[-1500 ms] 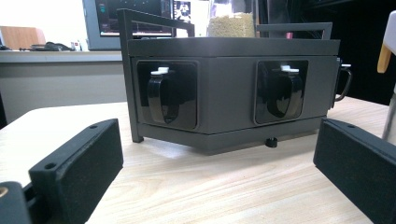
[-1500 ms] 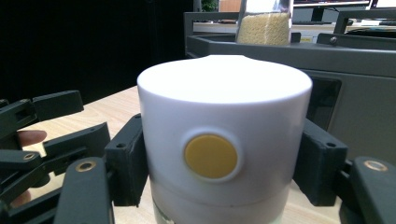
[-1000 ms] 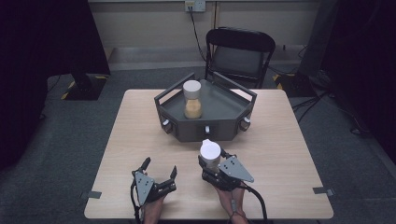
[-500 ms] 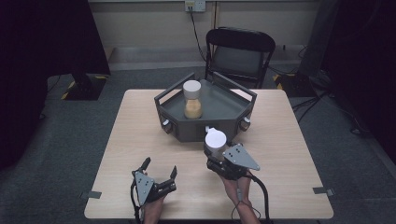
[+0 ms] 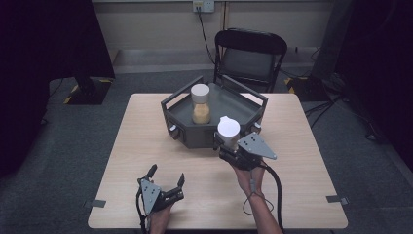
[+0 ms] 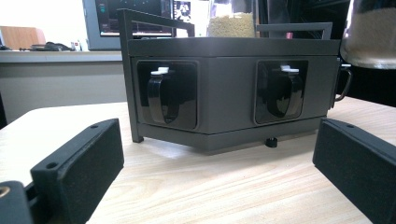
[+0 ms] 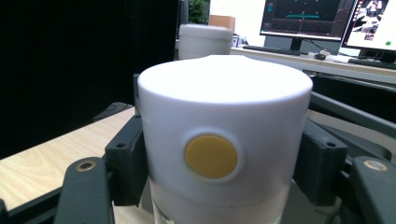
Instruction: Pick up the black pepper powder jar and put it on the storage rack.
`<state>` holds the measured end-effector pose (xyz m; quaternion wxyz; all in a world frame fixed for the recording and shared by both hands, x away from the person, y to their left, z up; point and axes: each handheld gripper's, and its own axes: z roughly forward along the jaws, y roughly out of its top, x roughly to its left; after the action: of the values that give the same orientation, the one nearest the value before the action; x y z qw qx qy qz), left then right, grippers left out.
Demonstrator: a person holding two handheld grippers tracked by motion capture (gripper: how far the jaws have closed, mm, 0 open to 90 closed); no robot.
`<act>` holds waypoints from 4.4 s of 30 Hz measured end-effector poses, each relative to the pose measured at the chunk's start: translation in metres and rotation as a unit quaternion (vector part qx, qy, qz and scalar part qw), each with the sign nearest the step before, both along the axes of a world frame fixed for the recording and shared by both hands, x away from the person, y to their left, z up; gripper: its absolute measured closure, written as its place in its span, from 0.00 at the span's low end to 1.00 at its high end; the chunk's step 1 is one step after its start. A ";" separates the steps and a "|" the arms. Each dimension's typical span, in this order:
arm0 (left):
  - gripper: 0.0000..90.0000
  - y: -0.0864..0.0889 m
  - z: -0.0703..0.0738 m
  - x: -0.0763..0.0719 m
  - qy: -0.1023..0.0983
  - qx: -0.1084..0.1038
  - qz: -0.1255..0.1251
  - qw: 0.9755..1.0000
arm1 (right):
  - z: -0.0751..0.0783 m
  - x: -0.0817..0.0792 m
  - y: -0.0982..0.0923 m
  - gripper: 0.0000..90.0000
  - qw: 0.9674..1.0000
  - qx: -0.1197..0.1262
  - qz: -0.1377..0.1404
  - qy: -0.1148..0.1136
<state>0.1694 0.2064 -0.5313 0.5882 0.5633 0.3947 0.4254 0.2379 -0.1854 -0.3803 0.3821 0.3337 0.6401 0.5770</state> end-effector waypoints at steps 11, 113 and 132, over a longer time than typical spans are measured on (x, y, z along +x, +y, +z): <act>0.01 0.000 0.000 0.000 0.000 0.000 0.000 1.000 | 0.020 0.018 -0.003 0.34 1.000 0.007 -0.012 -0.006; 0.01 0.000 0.000 0.000 0.000 0.000 0.000 1.000 | 0.007 0.106 0.032 0.00 0.995 0.033 -0.095 -0.004; 0.01 0.000 0.000 0.000 0.000 0.001 0.000 1.000 | 0.006 0.088 0.026 0.00 0.995 0.052 -0.088 -0.016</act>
<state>0.1694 0.2064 -0.5313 0.5879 0.5636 0.3943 0.4257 0.3263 -0.1598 -0.3747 0.4234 0.3989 0.5716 0.5786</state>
